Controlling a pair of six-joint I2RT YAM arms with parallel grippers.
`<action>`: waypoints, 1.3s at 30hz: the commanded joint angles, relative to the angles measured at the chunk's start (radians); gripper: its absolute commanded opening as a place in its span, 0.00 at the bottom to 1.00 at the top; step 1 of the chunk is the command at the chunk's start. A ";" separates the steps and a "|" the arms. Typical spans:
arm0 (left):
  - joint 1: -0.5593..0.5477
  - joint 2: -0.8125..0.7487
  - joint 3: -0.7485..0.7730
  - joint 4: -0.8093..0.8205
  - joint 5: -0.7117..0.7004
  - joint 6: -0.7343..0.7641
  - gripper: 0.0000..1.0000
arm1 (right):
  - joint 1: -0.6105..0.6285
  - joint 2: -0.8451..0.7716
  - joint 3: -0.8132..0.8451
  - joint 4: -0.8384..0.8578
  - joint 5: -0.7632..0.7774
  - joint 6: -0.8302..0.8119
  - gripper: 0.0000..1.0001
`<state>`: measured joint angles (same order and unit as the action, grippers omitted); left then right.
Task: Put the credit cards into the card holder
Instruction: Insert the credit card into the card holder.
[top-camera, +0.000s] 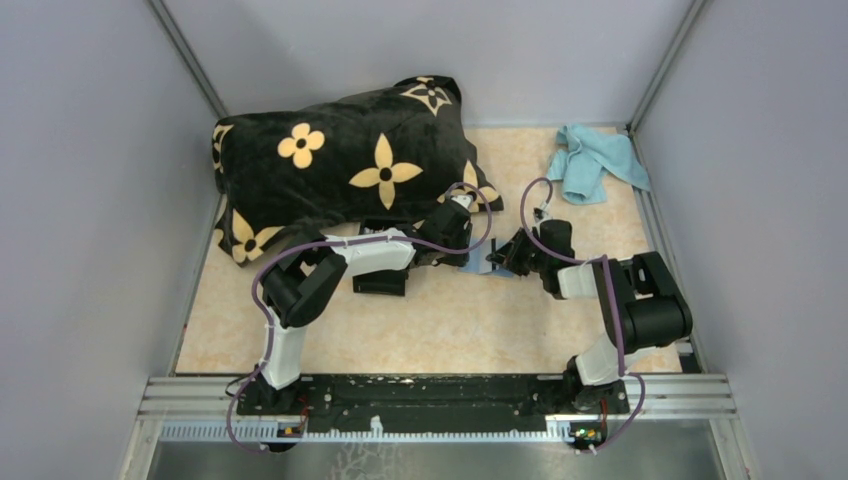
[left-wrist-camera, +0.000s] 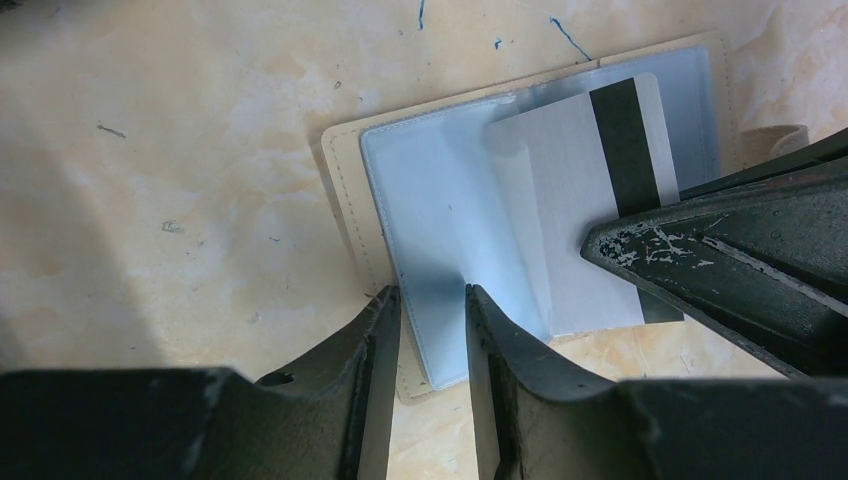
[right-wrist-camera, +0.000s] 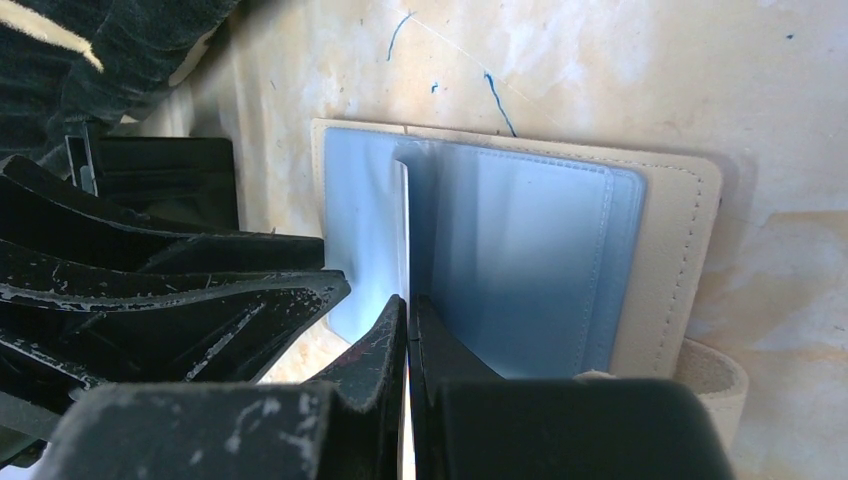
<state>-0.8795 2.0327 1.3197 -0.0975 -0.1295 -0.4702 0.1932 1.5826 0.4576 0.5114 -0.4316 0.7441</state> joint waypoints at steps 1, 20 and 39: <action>0.001 0.068 -0.051 -0.080 0.007 0.003 0.38 | 0.008 0.029 -0.019 -0.029 0.042 -0.045 0.00; 0.001 0.063 -0.071 -0.080 0.017 -0.013 0.37 | 0.092 0.061 -0.001 -0.084 0.129 -0.032 0.00; 0.001 0.043 -0.099 -0.062 0.023 -0.021 0.38 | 0.164 -0.051 0.011 -0.302 0.256 -0.074 0.47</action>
<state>-0.8791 2.0178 1.2793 -0.0479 -0.1223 -0.4831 0.3401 1.5528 0.4797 0.4625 -0.2375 0.7448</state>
